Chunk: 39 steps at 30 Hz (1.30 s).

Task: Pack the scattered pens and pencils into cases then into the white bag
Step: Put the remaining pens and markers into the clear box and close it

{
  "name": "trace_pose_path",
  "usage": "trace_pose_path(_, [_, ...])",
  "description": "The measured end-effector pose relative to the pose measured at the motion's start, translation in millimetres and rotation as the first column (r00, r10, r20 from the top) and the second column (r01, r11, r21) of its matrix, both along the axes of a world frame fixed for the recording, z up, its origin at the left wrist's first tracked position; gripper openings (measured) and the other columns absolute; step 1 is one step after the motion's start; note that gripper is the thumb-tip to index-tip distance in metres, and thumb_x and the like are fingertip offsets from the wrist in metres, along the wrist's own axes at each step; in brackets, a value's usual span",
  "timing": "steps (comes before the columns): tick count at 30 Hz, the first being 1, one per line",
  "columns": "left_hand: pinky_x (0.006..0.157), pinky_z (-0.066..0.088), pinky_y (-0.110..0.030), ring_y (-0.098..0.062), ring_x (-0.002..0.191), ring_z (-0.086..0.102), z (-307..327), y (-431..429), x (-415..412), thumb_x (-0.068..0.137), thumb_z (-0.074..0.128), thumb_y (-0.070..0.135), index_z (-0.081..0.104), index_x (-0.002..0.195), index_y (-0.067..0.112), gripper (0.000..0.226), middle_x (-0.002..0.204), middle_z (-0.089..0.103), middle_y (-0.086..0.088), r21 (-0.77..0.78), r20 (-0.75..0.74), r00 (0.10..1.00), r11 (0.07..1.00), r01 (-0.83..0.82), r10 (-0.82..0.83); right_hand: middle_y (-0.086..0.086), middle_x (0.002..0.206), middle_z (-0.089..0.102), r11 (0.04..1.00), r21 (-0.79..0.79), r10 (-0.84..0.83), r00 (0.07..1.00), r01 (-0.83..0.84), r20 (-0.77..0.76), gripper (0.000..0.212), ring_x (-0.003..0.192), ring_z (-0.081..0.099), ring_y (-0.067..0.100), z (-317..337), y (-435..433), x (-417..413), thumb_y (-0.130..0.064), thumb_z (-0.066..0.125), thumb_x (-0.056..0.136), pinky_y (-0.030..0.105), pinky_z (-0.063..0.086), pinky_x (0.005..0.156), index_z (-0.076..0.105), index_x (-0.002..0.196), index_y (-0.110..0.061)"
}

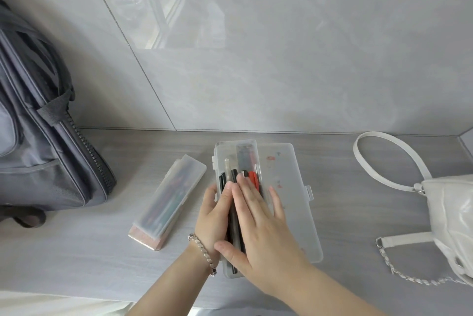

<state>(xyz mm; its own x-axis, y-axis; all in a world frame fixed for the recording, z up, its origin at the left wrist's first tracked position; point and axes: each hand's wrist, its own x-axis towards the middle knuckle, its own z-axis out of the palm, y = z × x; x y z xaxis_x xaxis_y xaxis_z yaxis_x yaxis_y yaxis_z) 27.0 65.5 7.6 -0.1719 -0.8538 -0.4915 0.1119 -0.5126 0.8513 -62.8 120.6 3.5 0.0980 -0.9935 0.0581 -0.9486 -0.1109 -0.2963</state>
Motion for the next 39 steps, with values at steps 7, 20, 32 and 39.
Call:
trace_pose_path(7, [0.077,0.047,-0.02,-0.004,0.086,0.062,6,0,-1,0.093,0.043,0.037,0.061,0.097,0.02,0.025,0.092,0.067,0.006,-0.06,0.146,0.989,0.998,0.011,-0.002,0.001,0.132,0.051,0.988,-0.073,-0.086,0.872,0.138,0.483,0.064,0.128,0.03,0.016,16,-20,-21,-0.059,0.031,0.089,0.027,0.02,0.108,0.052,0.126,-0.011])
trace_pose_path(20, [0.093,0.041,-0.026,-0.005,0.098,0.059,6,3,0,0.094,0.034,0.046,0.059,0.101,0.031,0.029,0.098,0.063,0.014,0.008,0.206,0.978,0.999,0.033,-0.034,0.008,0.123,0.054,0.999,-0.016,-0.026,0.966,0.031,0.256,0.057,0.119,0.042,0.028,14,-63,-30,-0.051,0.036,0.083,0.042,0.034,0.101,0.053,0.125,-0.015])
trace_pose_path(32, [0.108,0.039,-0.043,-0.02,0.116,0.057,1,-4,5,0.084,0.034,0.066,0.057,0.126,0.023,0.064,0.122,0.064,-0.002,0.119,0.144,0.988,0.992,0.034,-0.051,0.01,0.104,0.072,0.688,0.691,-0.706,-0.018,0.223,0.708,0.053,0.1,0.067,0.024,2,-17,-97,-0.049,0.03,0.095,0.042,0.044,0.1,0.067,0.104,-0.012])
trace_pose_path(39, [0.075,0.058,-0.025,-0.014,0.092,0.071,3,-7,1,0.088,0.021,0.061,0.07,0.101,0.021,0.065,0.099,0.075,-0.002,0.057,-0.065,0.965,0.965,0.258,-0.254,-0.028,0.137,0.036,0.89,0.441,-0.448,0.41,0.118,0.794,0.054,0.128,0.034,-0.005,17,-5,-48,-0.037,0.062,0.084,0.022,0.03,0.106,0.035,0.13,-0.05])
